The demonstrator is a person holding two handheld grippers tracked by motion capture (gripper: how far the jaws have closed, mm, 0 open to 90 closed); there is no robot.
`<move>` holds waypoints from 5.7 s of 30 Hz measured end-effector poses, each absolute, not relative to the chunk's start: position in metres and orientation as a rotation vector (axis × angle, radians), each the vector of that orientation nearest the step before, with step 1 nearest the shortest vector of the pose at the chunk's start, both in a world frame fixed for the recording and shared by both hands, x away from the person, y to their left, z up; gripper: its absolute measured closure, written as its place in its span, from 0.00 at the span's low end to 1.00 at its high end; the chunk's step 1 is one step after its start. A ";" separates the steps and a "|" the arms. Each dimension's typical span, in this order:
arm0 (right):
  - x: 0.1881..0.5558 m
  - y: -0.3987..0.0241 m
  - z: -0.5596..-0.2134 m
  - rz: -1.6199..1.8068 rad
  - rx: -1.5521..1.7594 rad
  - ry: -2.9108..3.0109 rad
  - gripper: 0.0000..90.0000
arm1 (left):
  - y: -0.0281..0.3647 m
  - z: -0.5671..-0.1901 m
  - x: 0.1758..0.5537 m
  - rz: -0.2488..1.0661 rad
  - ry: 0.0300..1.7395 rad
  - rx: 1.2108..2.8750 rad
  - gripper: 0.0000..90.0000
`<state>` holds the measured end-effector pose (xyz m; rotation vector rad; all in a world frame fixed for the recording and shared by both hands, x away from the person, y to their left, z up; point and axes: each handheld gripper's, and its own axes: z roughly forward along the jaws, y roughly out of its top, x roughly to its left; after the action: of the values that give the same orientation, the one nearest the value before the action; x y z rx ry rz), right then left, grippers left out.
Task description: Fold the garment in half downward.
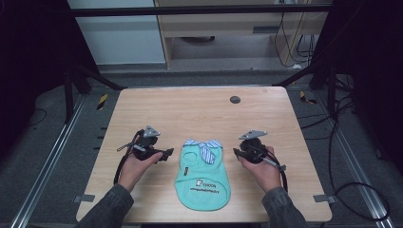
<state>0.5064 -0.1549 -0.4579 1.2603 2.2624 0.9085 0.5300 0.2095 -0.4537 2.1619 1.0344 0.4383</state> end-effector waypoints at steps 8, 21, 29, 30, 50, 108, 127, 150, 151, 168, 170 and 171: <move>0.534 -0.140 -0.453 0.932 1.263 2.292 0.88 | 0.182 -0.440 0.552 0.484 0.997 2.194 0.39; 0.566 -0.113 -0.466 0.959 1.301 2.329 0.87 | 0.145 -0.459 0.583 0.413 1.022 2.219 0.63; 0.575 -0.102 -0.477 0.968 1.348 2.351 0.81 | 0.136 -0.466 0.586 0.394 1.031 2.238 0.62; 0.575 -0.102 -0.477 0.962 1.349 2.356 0.81 | 0.136 -0.466 0.586 0.394 1.031 2.238 0.62; 0.575 -0.092 -0.486 0.907 1.355 2.411 0.64 | 0.140 -0.481 0.585 0.355 1.051 2.282 0.58; 0.556 -0.079 -0.462 0.855 1.140 2.464 0.93 | 0.135 -0.461 0.570 0.314 0.887 2.377 0.97; 0.545 -0.084 -0.433 0.892 1.011 2.443 0.93 | 0.138 -0.429 0.564 0.361 0.785 2.375 0.97; 0.537 -0.085 -0.424 0.817 0.826 2.492 0.93 | 0.139 -0.418 0.558 0.357 0.697 2.399 0.97; 0.537 -0.084 -0.421 0.802 0.815 2.496 0.93 | 0.138 -0.417 0.558 0.368 0.692 2.402 0.97; 0.541 -0.081 -0.407 0.790 0.772 2.497 0.93 | 0.138 -0.406 0.558 0.410 0.681 2.413 0.97; 0.541 -0.081 -0.405 0.794 0.772 2.497 0.93 | 0.138 -0.404 0.559 0.409 0.682 2.412 0.97; 0.542 -0.081 -0.403 0.792 0.768 2.492 0.93 | 0.138 -0.402 0.559 0.414 0.681 2.404 0.97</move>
<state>0.5421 -0.0812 -0.4031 0.7680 2.4916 0.7918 0.5594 0.1381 -0.4025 2.4037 0.6810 0.4136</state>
